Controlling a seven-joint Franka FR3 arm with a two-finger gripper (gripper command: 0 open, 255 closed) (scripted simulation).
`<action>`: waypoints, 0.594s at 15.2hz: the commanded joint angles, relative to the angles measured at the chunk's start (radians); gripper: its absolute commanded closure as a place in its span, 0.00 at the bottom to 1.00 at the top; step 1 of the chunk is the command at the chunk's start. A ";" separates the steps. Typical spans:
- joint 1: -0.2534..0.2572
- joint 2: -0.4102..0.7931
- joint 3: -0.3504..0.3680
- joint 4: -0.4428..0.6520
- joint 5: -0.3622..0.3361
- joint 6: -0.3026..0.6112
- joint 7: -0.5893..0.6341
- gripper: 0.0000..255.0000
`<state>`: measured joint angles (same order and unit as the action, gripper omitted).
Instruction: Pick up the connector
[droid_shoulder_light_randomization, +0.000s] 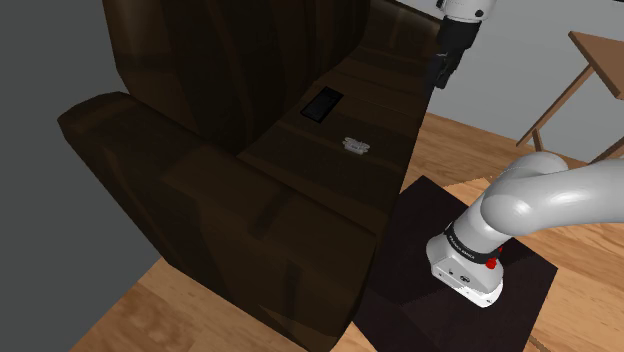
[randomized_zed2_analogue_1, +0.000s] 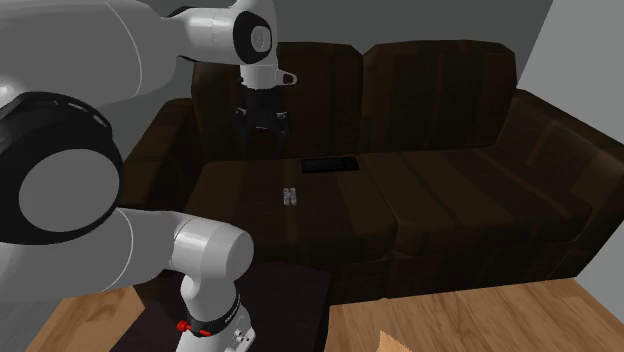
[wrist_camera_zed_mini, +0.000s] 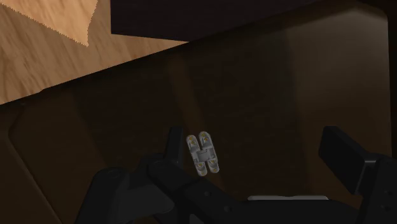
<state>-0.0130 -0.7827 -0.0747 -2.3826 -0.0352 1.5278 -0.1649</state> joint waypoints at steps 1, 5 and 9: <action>0.000 0.000 0.000 0.000 0.000 0.000 0.000 0.00; 0.014 0.062 -0.020 -0.080 -0.011 0.156 -0.045 0.00; 0.029 0.151 -0.039 -0.137 -0.017 0.316 -0.090 0.00</action>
<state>0.0119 -0.6560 -0.1085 -2.5071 -0.0510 1.8013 -0.2426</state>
